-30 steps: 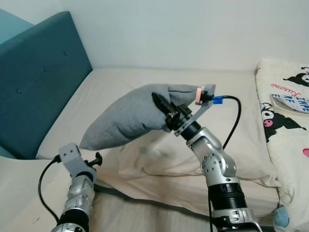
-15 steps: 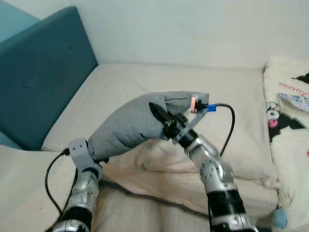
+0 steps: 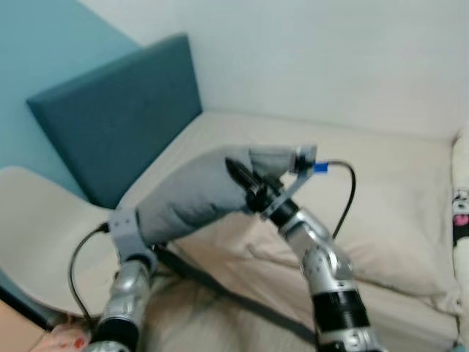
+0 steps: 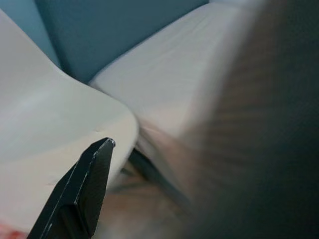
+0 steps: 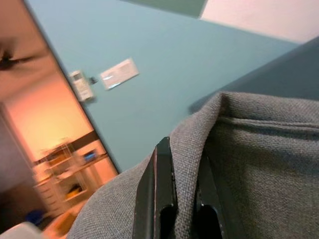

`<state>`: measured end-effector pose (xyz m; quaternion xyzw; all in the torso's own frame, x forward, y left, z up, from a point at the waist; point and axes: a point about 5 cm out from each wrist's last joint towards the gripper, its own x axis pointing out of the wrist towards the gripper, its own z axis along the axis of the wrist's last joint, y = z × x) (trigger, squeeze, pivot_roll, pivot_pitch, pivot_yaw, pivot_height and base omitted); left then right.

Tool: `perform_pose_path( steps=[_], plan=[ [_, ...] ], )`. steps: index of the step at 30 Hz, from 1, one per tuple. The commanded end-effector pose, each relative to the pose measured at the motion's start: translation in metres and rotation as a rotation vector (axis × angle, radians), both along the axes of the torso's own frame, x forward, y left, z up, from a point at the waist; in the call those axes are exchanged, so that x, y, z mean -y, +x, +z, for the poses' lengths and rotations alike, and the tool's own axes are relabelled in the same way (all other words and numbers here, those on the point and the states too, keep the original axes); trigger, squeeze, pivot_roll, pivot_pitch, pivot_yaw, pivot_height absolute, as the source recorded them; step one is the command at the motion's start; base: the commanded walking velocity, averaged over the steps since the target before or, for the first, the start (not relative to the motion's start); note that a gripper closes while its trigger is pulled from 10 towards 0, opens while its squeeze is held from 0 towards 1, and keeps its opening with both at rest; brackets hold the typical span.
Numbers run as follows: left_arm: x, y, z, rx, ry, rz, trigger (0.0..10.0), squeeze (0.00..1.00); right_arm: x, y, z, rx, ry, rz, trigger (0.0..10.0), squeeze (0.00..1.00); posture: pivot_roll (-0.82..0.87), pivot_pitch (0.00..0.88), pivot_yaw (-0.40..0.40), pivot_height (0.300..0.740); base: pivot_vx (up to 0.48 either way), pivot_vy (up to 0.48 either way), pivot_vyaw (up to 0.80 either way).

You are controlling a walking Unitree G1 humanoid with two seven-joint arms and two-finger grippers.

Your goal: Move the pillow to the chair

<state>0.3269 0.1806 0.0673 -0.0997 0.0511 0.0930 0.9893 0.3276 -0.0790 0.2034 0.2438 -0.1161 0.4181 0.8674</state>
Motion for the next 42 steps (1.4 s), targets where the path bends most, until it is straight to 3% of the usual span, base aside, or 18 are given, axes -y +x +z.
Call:
perform_pose_path(
  steps=[1,7,13,23,29,42],
  plan=[
    [-0.004,0.002,0.010,0.045,0.039,-0.006,10.0,0.00,-0.010,-0.002,0.018,0.078,0.032,0.053,10.0,0.00,-0.19,0.083,0.095,0.740,0.000,0.000,0.73],
    [-0.001,0.010,0.033,0.132,0.056,-0.017,10.0,0.00,-0.012,-0.002,0.021,0.088,0.029,0.063,10.0,0.00,-0.19,0.083,0.094,0.740,0.000,0.000,0.73],
    [0.003,0.011,0.043,0.180,0.057,-0.032,10.0,0.00,-0.013,-0.003,0.021,0.088,0.026,0.069,10.0,0.00,-0.19,0.085,0.092,0.740,0.053,0.000,0.73],
    [0.007,0.010,0.045,0.184,0.053,-0.041,10.0,0.00,-0.013,-0.001,0.017,0.066,0.009,0.040,10.0,0.00,-0.19,0.087,0.091,0.740,0.411,0.000,0.73],
    [0.010,0.010,0.046,0.184,0.048,-0.054,10.0,0.00,-0.008,0.007,0.014,0.019,0.012,-0.014,10.0,0.00,-0.20,0.088,0.092,0.740,0.480,0.000,0.00],
    [0.014,0.010,0.046,0.179,0.047,-0.071,10.0,0.00,-0.011,0.005,0.010,0.007,0.000,0.000,10.0,0.00,-0.20,0.085,0.094,0.740,0.480,0.000,0.00]
  ],
)
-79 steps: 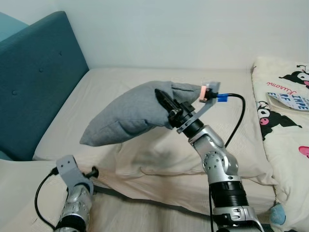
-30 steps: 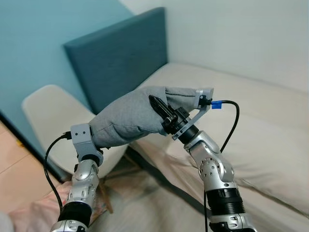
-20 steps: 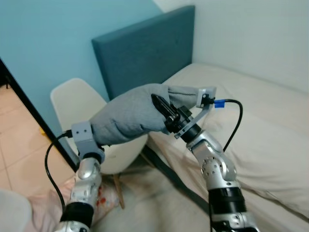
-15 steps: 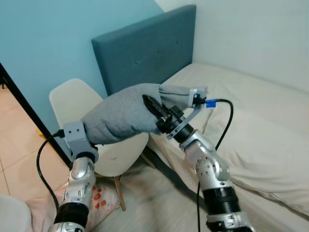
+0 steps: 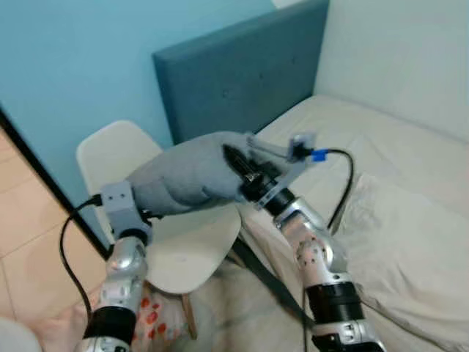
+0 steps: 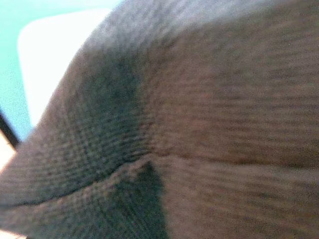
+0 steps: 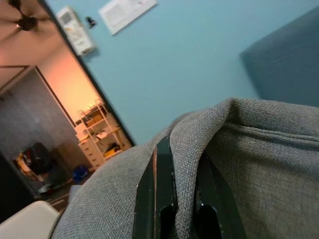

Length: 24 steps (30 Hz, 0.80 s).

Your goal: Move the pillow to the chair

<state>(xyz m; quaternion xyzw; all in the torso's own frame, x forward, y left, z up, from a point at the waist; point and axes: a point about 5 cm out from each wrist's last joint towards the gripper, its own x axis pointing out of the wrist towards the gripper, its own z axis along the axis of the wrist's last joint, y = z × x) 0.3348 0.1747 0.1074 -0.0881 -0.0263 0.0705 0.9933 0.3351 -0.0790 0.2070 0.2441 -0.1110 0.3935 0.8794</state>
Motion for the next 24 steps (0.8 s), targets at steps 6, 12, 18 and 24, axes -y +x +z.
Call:
perform_pose_path(
  steps=[6,12,18,24],
  plan=[
    [0.010,0.002,0.006,0.020,0.018,-0.048,10.0,0.00,-0.012,-0.004,0.006,0.031,0.006,0.064,10.0,0.00,-0.20,0.083,0.095,0.740,0.480,0.000,0.00],
    [0.010,0.004,0.004,-0.005,0.003,-0.030,10.0,0.00,-0.022,-0.013,0.001,0.067,-0.074,0.140,10.0,0.00,-0.20,0.081,0.094,0.740,0.160,0.000,0.13],
    [0.015,0.003,0.004,-0.004,0.008,-0.069,10.0,0.00,-0.029,-0.018,-0.007,0.058,-0.126,0.181,10.0,0.00,-0.20,0.082,0.093,0.740,0.000,0.000,0.80],
    [0.020,0.001,0.003,-0.015,0.065,-0.107,10.0,0.00,-0.027,-0.011,-0.025,-0.052,-0.220,0.149,10.0,0.00,-0.20,0.088,0.094,0.740,0.000,-0.311,0.27]
  ],
)
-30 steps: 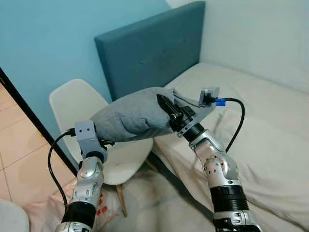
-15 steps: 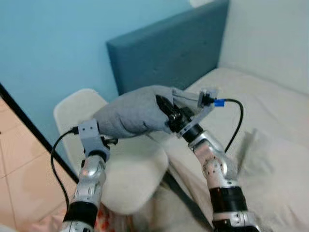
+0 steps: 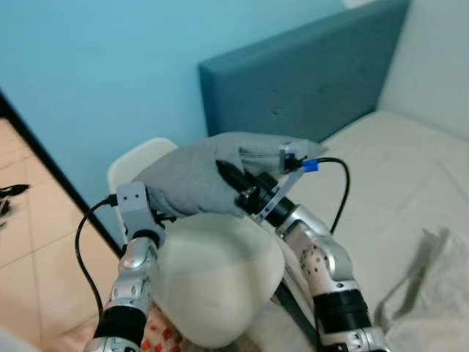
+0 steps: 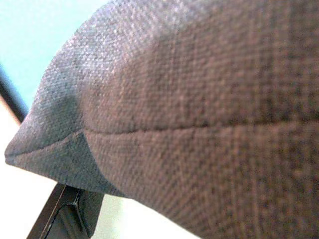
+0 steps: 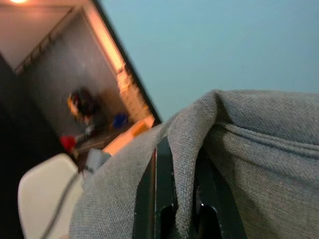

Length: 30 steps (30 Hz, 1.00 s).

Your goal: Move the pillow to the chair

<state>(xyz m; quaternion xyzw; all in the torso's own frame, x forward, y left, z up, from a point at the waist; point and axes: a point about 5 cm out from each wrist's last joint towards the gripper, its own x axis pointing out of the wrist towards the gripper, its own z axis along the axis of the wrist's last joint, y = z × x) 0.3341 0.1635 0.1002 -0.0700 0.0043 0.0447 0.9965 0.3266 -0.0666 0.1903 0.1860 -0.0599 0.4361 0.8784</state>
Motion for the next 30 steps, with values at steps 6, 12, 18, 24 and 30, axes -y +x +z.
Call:
perform_pose_path(
  steps=[6,12,18,24,30],
  plan=[
    [0.009,0.003,0.008,0.033,0.005,-0.028,10.0,0.00,-0.015,-0.004,-0.018,-0.074,-0.136,0.073,10.0,0.00,-0.21,0.094,0.094,0.740,0.000,-0.234,0.00],
    [0.009,0.004,0.011,0.041,0.003,-0.020,10.0,0.00,-0.015,-0.004,-0.024,-0.107,-0.158,0.083,10.0,0.00,-0.21,0.095,0.093,0.710,0.000,0.000,0.00],
    [0.007,0.004,0.012,0.042,0.007,-0.010,10.0,0.00,-0.017,-0.005,-0.029,-0.118,-0.170,0.097,10.0,0.00,-0.21,0.094,0.089,0.690,0.000,0.000,0.00],
    [0.003,0.004,0.013,0.049,0.027,0.013,10.0,0.00,-0.021,-0.007,-0.034,-0.133,-0.185,0.116,10.0,0.00,-0.21,0.093,0.081,0.665,0.000,0.000,0.00],
    [-0.018,0.006,0.024,0.087,0.154,0.135,10.0,0.00,-0.025,-0.008,-0.032,-0.127,-0.167,0.147,10.0,0.00,-0.21,0.093,0.075,0.640,0.000,0.000,0.00]
  ],
)
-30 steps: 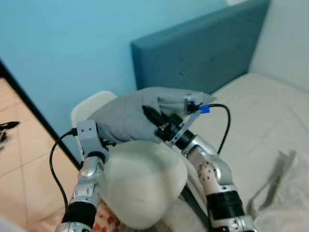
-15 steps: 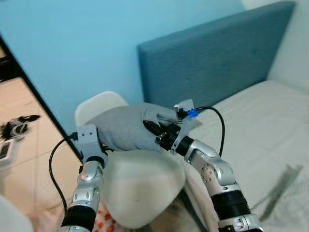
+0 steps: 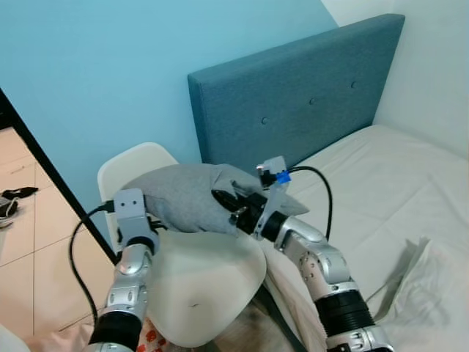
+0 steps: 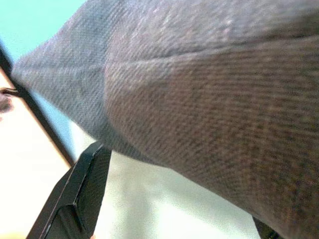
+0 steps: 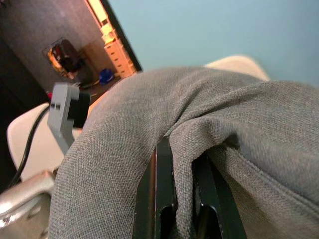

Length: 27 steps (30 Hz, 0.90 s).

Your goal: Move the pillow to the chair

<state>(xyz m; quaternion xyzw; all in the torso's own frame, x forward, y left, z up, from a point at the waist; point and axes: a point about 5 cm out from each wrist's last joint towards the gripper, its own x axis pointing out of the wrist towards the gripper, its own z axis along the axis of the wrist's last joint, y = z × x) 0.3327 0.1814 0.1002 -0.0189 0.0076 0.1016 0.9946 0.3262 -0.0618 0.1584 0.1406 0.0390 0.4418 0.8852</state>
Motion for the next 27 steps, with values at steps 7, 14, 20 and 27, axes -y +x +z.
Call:
perform_pose_path(
  steps=[7,14,20,27],
  plan=[
    [-0.020,0.007,0.035,0.138,0.141,0.140,10.0,0.00,-0.023,-0.007,0.005,0.008,0.054,0.123,10.0,0.00,-0.20,0.096,0.073,0.610,0.000,0.000,0.00],
    [-0.014,0.003,0.023,0.099,0.141,0.123,10.0,0.00,-0.019,0.001,-0.005,0.010,0.012,0.035,10.0,0.00,-0.20,0.102,0.072,0.585,0.000,0.000,0.00],
    [-0.009,-0.002,0.002,0.029,0.127,0.114,10.0,0.00,-0.011,0.006,-0.023,-0.025,-0.044,-0.057,10.0,0.00,-0.20,0.106,0.075,0.570,0.000,0.000,0.00],
    [-0.008,-0.004,-0.006,-0.005,0.139,0.108,10.0,0.00,-0.012,-0.006,-0.055,-0.115,-0.135,0.004,10.0,0.00,-0.21,0.103,0.079,0.570,0.000,0.000,0.00]
  ],
)
